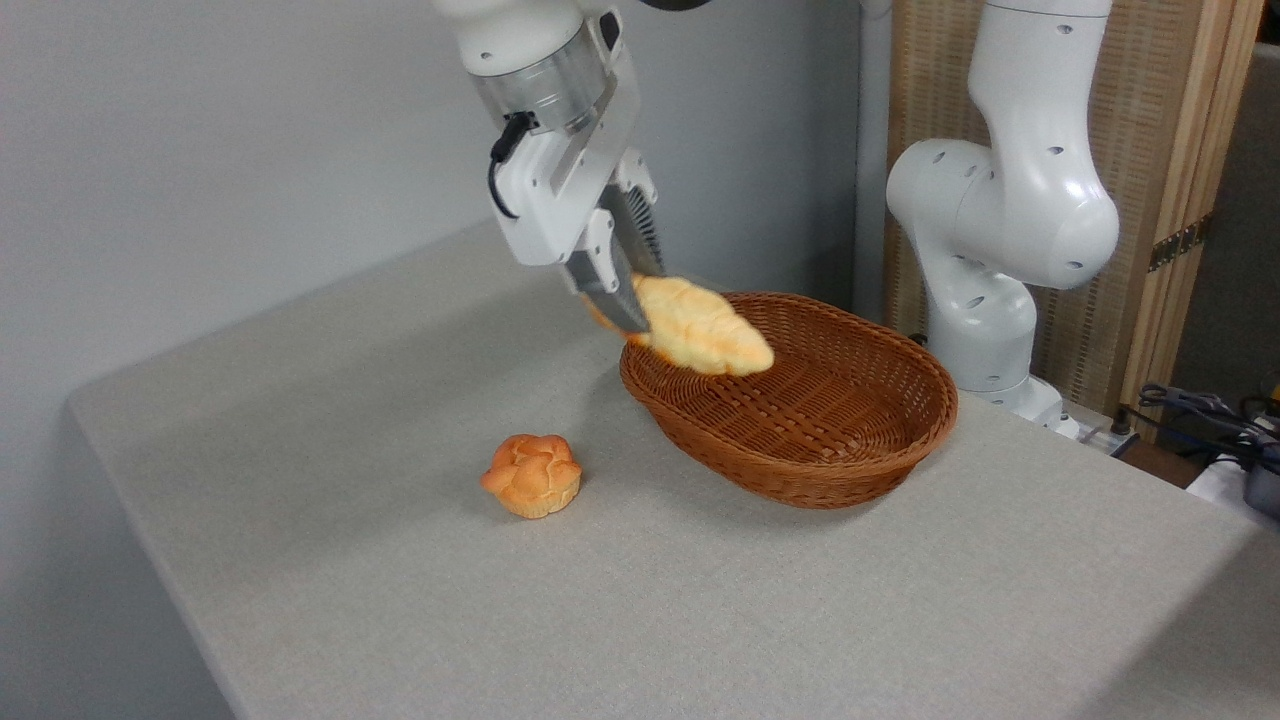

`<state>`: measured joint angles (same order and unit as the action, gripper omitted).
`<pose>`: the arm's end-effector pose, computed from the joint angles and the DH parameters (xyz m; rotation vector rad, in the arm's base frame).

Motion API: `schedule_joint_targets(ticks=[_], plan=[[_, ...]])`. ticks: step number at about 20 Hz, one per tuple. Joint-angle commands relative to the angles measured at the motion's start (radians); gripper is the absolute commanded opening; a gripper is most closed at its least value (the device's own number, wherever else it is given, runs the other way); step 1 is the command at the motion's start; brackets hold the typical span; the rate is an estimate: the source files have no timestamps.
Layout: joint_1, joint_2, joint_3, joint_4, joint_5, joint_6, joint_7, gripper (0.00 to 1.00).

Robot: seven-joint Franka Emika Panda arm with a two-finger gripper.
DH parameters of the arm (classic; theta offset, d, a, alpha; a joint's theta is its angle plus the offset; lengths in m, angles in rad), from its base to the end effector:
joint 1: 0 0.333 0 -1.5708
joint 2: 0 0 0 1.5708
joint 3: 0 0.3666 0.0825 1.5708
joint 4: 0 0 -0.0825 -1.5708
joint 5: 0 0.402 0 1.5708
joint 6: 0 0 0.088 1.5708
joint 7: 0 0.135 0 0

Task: Put bread into the basket

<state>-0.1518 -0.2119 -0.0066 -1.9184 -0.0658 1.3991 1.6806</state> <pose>0.4488 -0.0818 0.5811 1.7399 -2.2845 -0.2575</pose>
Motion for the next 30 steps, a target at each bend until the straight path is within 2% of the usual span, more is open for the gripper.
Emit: schedule_joint_targets(ticks=[1, 2, 3, 5, 9, 14, 20, 24, 27, 30], plan=[[-0.005, -0.007, -0.019, -0.001, -0.041, -0.087, -0.114, 0.9], [-0.005, -0.007, -0.024, -0.001, -0.052, -0.092, -0.151, 0.92], [-0.005, -0.007, -0.039, -0.004, -0.071, -0.098, -0.238, 0.97], [-0.005, -0.006, -0.065, -0.005, -0.081, -0.1, -0.364, 1.0], [-0.005, -0.001, -0.111, -0.016, -0.08, -0.104, -0.499, 1.0], [-0.003, 0.003, -0.115, -0.025, -0.078, -0.137, -0.496, 1.0], [-0.003, 0.009, -0.11, -0.024, -0.074, -0.115, -0.499, 1.0], [0.011, 0.009, -0.095, -0.011, -0.066, 0.027, -0.507, 1.0], [0.011, 0.011, -0.033, -0.004, -0.066, 0.133, -0.509, 1.0], [0.011, 0.012, 0.002, -0.004, -0.065, 0.211, -0.507, 1.0]])
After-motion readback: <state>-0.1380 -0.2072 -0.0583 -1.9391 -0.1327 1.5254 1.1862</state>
